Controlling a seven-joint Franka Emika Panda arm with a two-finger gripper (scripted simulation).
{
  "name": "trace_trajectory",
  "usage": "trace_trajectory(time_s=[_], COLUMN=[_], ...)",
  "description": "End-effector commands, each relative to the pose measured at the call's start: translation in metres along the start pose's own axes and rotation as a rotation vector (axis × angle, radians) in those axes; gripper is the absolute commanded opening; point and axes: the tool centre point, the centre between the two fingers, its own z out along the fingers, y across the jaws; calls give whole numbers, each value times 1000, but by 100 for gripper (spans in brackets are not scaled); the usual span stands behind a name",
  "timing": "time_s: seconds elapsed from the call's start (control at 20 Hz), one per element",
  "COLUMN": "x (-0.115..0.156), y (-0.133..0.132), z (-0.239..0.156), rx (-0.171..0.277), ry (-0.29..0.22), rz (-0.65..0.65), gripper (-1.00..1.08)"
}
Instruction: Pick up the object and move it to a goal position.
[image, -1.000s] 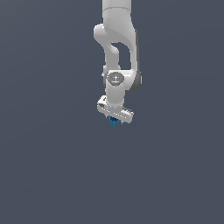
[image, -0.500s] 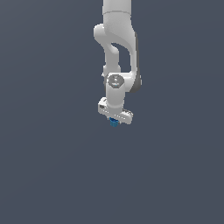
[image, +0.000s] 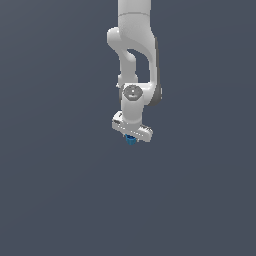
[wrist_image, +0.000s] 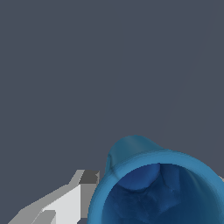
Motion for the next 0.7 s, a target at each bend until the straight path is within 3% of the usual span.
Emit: trace_trajectory(time_s=[0.0,0.25,0.65], x=[0,-1,-2], y=[-7,-34,-104], z=[-2,-10,-29], rx=[1,0,0], ry=[1,1,1], rz=[-1,-1,-1], gripper=[-100,-100,-100])
